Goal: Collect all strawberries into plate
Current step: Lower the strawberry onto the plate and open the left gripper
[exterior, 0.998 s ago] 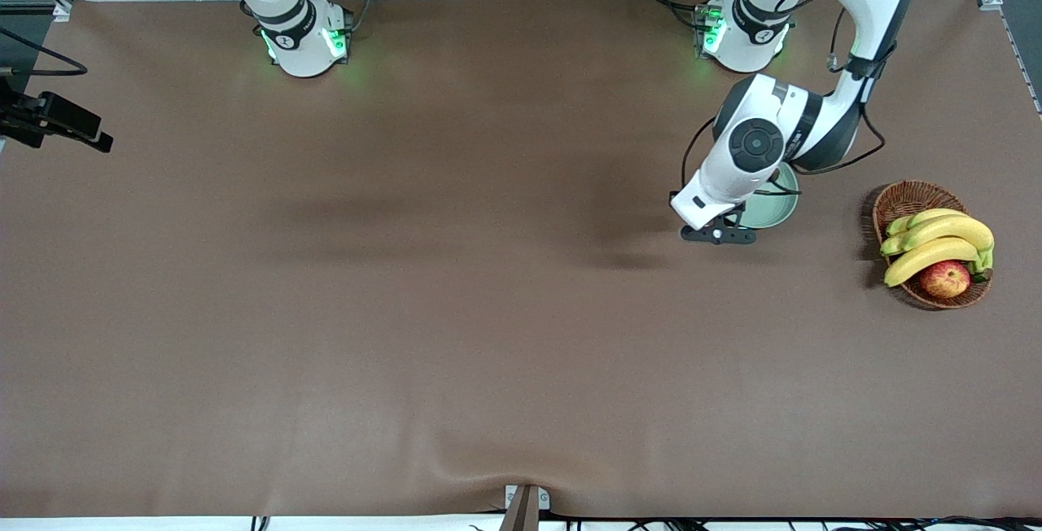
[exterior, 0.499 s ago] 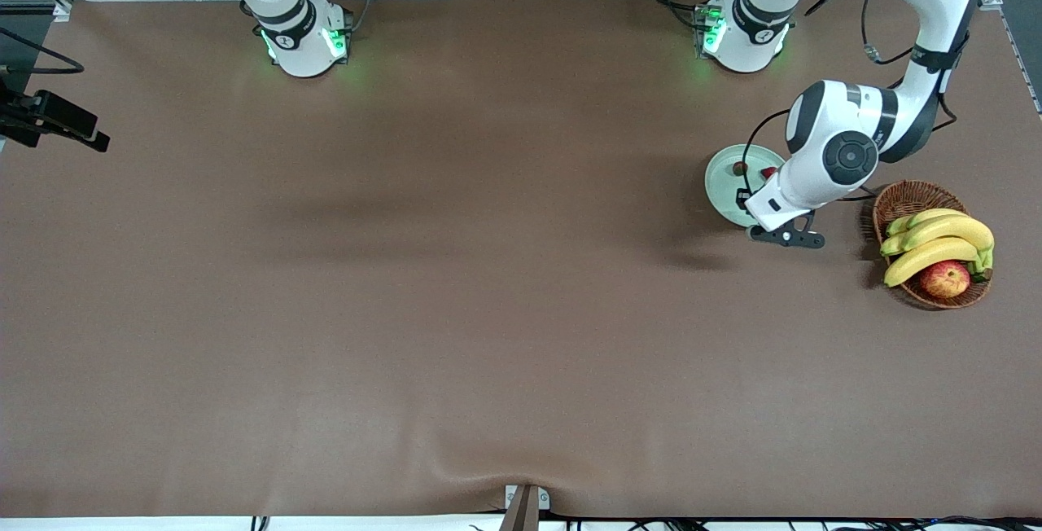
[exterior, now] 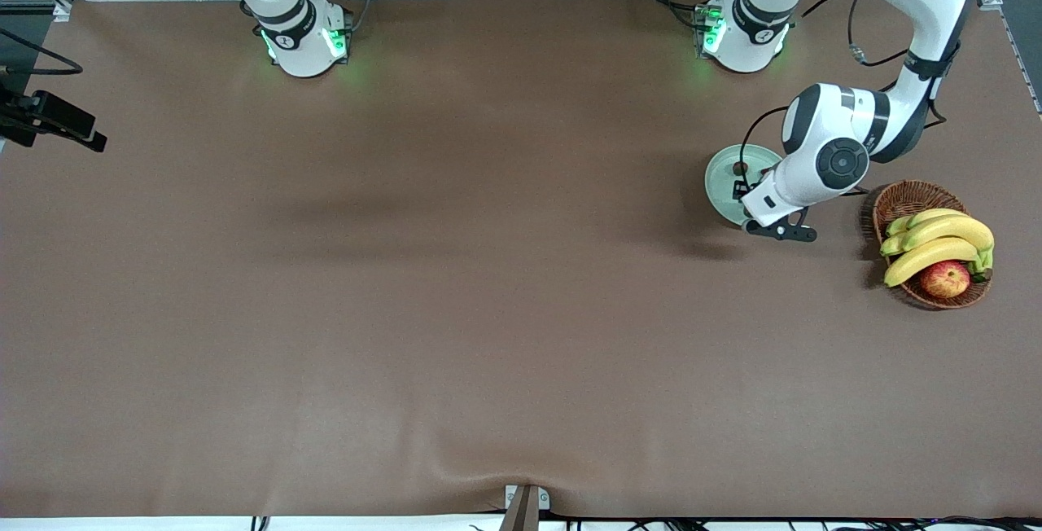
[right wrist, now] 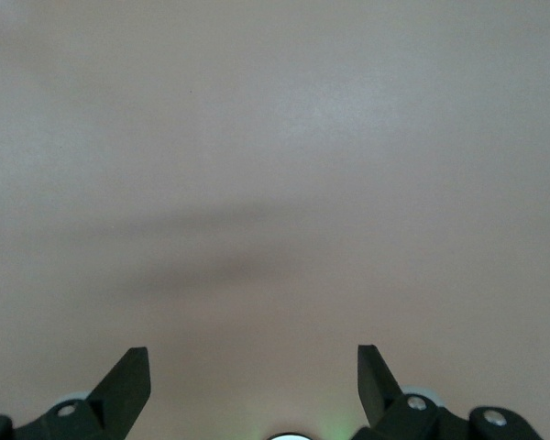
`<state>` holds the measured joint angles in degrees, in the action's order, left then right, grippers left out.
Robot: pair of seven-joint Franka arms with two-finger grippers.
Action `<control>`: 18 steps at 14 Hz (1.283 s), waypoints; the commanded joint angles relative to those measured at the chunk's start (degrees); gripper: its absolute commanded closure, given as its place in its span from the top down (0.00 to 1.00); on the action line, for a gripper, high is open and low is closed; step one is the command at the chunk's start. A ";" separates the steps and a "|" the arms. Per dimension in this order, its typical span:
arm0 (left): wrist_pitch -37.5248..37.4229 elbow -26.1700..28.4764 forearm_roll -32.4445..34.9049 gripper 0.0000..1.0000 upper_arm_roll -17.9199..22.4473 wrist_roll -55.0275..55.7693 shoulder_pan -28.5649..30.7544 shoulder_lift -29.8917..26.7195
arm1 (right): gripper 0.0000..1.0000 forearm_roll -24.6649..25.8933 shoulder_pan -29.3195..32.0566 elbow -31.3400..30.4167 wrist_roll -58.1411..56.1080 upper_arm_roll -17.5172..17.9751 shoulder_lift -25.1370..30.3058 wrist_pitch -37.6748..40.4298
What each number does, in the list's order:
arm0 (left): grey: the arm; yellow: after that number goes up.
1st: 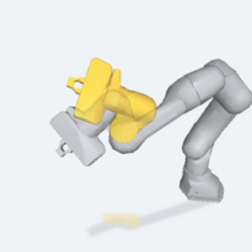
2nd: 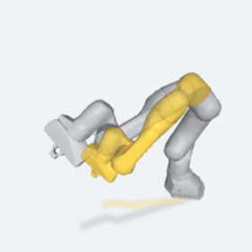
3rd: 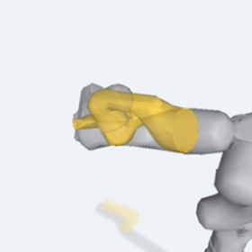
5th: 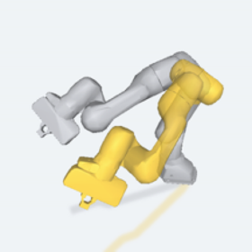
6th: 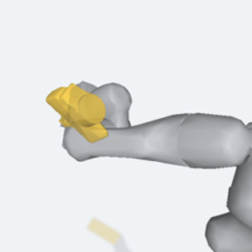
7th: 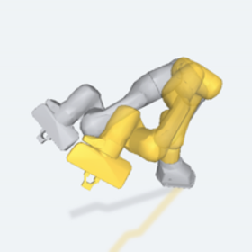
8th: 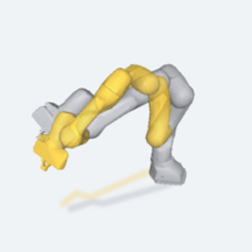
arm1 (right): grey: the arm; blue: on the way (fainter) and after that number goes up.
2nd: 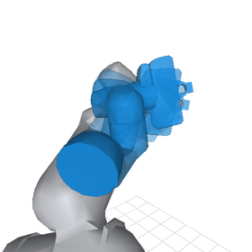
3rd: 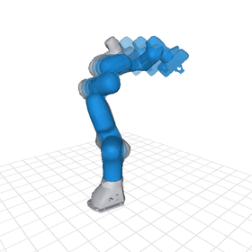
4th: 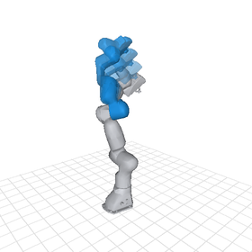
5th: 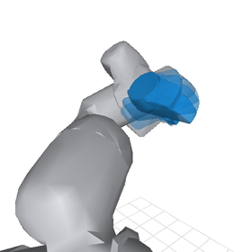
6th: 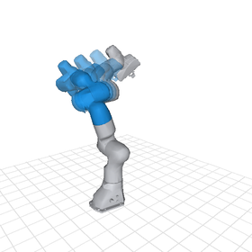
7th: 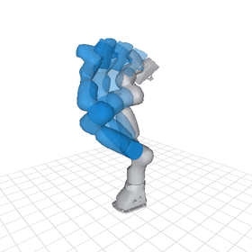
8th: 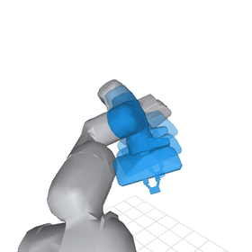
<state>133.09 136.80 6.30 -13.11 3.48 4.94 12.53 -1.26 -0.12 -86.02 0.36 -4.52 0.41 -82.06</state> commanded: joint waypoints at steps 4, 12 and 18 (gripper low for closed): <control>0.51 -2.40 1.17 1.00 -0.43 0.74 -0.19 -0.05 | 1.00 0.73 1.17 0.77 -4.84 0.30 0.21 1.03; -0.19 -14.27 1.08 1.00 -0.87 1.36 -2.74 2.15 | 1.00 -0.06 1.00 0.86 -0.97 0.47 0.29 2.87; -1.43 -21.83 1.25 1.00 -0.69 0.74 -2.92 3.64 | 1.00 -0.14 1.00 0.95 -0.97 0.47 0.21 2.70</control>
<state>132.98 117.88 6.30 -13.89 4.10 2.37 14.69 -1.11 0.52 -85.93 -1.56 -4.44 0.41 -80.16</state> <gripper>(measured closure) 0.000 0.000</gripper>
